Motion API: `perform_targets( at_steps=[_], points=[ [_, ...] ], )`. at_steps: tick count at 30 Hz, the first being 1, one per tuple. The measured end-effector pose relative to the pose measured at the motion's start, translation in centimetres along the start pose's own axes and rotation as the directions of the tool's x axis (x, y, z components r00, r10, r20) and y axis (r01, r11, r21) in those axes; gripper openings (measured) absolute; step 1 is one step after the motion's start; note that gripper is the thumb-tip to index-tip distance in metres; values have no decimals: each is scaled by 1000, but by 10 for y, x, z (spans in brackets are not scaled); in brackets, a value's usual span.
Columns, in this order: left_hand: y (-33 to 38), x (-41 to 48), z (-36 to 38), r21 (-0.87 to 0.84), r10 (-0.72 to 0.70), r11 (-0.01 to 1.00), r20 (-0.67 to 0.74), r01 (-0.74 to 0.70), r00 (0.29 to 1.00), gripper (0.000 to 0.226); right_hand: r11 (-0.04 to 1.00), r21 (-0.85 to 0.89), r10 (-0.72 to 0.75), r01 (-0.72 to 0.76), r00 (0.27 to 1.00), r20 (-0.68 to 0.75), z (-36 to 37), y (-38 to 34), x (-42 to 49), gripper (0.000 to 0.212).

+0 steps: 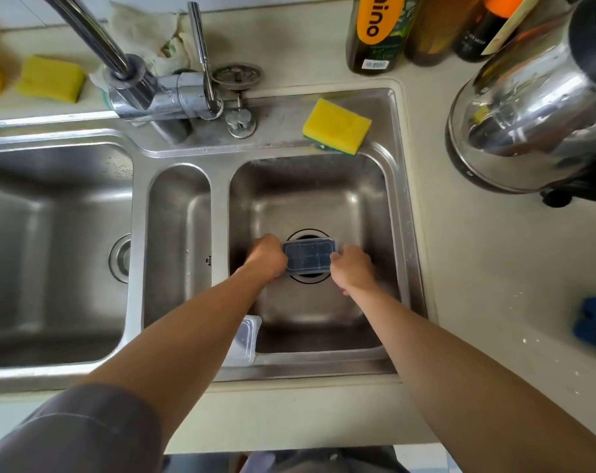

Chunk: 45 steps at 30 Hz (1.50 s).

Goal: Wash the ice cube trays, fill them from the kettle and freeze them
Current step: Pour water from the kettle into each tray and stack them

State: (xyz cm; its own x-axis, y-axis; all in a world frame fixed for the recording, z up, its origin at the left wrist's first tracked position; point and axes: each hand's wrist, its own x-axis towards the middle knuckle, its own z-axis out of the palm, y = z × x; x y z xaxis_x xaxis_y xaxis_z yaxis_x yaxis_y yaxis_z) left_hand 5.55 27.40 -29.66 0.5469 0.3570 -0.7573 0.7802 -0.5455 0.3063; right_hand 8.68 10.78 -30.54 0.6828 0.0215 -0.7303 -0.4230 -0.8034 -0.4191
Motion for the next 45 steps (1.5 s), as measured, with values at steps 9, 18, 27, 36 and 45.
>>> perform_targets(
  at_steps=[9,18,27,36,45],
  points=[
    [-3,12,-1,-118,-59,991,85,69,995,11,997,24,75,-76,996,40,2,-2,9,17],
    [0,2,1,-122,-38,991,56,45,998,23,995,58,79,-83,994,69,-3,-3,-9,19],
    [18,-37,-33,-255,11,965,-165,-53,986,71,972,158,-167,173,985,-47,-43,-13,-86,26],
    [73,-117,-85,-376,87,913,-198,-158,976,72,944,177,-281,278,960,-9,-125,-57,-160,22],
    [130,-188,-138,-199,295,909,-314,-367,902,45,897,-19,-427,442,853,-299,-211,-106,-212,57]
  ],
)
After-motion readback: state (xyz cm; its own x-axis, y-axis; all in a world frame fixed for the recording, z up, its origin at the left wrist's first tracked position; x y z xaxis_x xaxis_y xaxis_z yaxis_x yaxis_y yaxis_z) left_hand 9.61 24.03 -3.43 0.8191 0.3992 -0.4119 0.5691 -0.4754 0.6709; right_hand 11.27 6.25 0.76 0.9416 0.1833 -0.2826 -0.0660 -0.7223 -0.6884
